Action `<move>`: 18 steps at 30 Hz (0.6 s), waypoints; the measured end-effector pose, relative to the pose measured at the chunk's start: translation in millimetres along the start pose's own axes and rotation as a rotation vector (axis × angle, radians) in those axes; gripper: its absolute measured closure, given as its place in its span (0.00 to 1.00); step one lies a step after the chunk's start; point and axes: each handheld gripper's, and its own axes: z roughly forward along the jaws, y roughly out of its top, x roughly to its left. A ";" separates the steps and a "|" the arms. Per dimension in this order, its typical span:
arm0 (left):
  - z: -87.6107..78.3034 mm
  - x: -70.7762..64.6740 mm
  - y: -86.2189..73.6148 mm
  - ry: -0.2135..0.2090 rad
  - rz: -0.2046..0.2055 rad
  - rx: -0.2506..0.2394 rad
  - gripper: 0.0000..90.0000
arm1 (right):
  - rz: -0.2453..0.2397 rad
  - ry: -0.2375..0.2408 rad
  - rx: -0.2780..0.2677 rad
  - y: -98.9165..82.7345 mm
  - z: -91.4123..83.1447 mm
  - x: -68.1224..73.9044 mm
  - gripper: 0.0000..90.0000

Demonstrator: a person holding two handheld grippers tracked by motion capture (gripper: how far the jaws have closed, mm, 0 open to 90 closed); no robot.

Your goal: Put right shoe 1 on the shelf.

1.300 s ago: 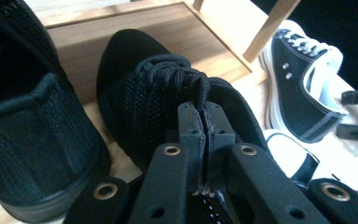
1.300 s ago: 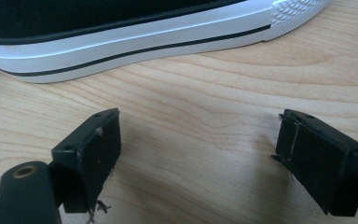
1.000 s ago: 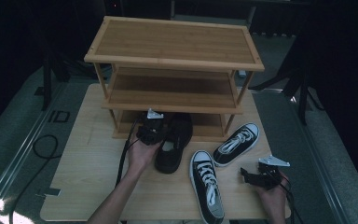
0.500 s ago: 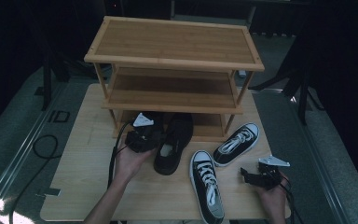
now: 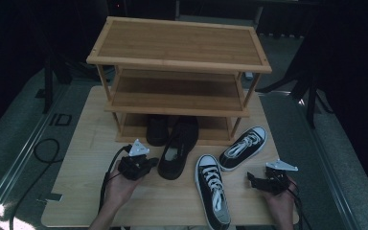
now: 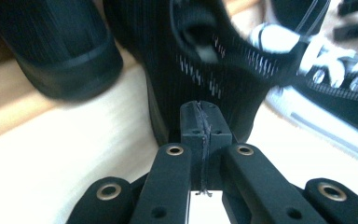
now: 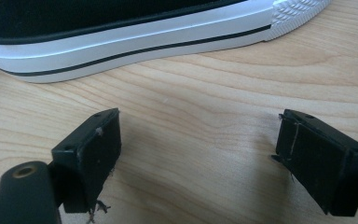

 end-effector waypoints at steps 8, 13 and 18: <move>14.5 -5.3 -23.9 0.002 0.006 0.072 1.00 | 0.000 0.000 0.000 0.0 0.0 0.1 0.15; 22.7 -10.5 -27.3 0.015 0.035 0.124 1.00 | 0.000 0.000 0.000 0.0 0.0 0.0 0.15; 31.6 -11.1 -29.2 0.020 0.037 0.151 1.00 | 0.000 0.000 0.000 0.0 0.0 0.0 0.15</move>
